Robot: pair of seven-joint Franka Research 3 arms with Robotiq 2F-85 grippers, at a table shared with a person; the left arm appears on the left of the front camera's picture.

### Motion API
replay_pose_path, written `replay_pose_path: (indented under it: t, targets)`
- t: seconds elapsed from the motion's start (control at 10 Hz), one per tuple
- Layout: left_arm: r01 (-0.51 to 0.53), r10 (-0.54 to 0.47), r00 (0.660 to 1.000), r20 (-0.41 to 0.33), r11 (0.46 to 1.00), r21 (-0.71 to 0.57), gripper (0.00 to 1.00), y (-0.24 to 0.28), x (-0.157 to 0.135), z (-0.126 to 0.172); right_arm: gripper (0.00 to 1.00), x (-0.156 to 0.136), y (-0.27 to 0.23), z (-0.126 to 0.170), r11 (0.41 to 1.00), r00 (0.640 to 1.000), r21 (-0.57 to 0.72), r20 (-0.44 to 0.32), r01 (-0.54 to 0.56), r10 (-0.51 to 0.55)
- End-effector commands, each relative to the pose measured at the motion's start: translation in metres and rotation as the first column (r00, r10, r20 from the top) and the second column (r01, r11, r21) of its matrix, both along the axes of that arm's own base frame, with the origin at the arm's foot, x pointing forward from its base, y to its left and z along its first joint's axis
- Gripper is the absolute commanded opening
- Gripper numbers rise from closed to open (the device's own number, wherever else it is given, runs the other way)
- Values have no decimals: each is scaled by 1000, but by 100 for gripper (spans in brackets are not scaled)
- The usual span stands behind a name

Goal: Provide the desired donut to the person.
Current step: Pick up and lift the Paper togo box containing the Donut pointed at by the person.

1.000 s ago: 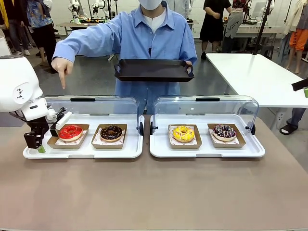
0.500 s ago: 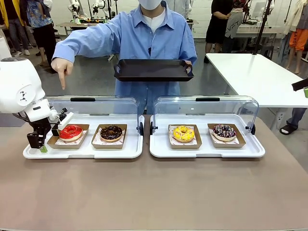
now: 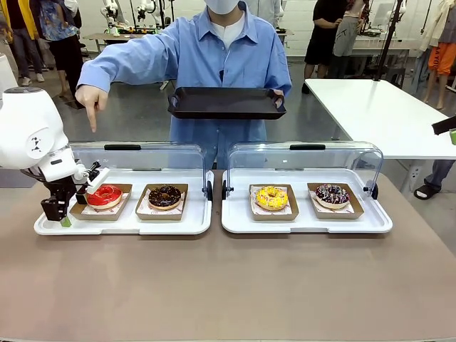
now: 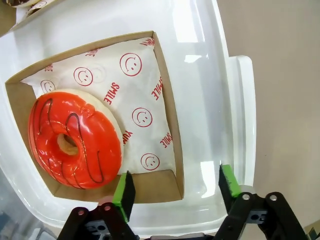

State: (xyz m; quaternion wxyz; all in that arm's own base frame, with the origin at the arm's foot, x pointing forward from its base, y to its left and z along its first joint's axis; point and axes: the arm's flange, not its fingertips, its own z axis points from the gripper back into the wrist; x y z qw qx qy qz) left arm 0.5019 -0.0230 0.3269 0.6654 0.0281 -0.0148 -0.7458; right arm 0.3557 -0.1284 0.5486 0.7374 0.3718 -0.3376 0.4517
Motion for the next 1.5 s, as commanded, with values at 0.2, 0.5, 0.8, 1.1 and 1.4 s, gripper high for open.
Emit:
replay_pose_path:
  t: [0.2,0.5,0.8,1.1,1.4]
  targets:
    - [-11,10,999,32,1000,14,0,0,4,-4,100,-1,0,0,1000,1000,6,2,-3,3]
    - [-5,4,1000,30,1000,14,0,0,4,-3,100,-1,0,0,1000,1000,6,2,-3,3]
    - [-1,1,1000,30,1000,17,0,0,4,-1,100,-1,0,0,1000,1000,6,2,-3,3]
    - [14,-15,999,41,1000,18,0,0,-2,4,100,-1,0,0,1000,1000,6,2,-3,3]
    - [-11,12,1000,-11,998,58,0,-12,-37,47,100,-1,0,0,1000,1000,6,2,-3,3]
